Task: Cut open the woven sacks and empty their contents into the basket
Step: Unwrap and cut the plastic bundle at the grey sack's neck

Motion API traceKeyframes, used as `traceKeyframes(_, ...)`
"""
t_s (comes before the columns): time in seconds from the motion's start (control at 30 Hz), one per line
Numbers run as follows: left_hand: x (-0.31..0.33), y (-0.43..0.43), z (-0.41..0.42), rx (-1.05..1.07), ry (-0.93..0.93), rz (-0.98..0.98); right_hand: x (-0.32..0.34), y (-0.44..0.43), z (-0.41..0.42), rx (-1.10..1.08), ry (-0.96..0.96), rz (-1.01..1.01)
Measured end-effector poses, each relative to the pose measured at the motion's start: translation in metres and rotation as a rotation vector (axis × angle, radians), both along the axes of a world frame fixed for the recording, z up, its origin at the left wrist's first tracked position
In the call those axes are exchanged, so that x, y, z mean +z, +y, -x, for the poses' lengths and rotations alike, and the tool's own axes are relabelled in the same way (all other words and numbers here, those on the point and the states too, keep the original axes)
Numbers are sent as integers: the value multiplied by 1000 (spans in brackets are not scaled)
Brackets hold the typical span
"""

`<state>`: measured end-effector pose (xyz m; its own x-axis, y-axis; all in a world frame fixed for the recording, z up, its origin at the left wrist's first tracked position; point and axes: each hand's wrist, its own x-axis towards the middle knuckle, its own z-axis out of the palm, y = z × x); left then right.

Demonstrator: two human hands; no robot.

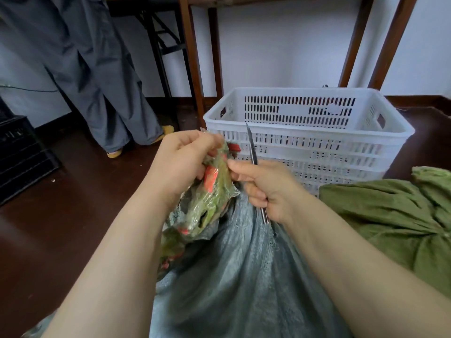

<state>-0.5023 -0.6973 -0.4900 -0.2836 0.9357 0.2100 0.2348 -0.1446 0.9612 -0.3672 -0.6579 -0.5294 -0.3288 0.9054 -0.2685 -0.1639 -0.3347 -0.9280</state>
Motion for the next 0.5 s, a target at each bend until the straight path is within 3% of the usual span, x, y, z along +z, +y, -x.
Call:
traceKeyframes(0.17,1,3,3,-80,-88,103,3,-2,1,-39,-60,-82)
traceKeyframes(0.3,-4,2,4,-44,67,101,4,-4,3,-103,-126,-244)
traceKeyframes(0.4,-7,1,6,-9,129,83,4,-4,3,-131,-39,-269)
traceKeyframes(0.5,-6,2,8,19,156,76,1,-4,3,-93,152,-110)
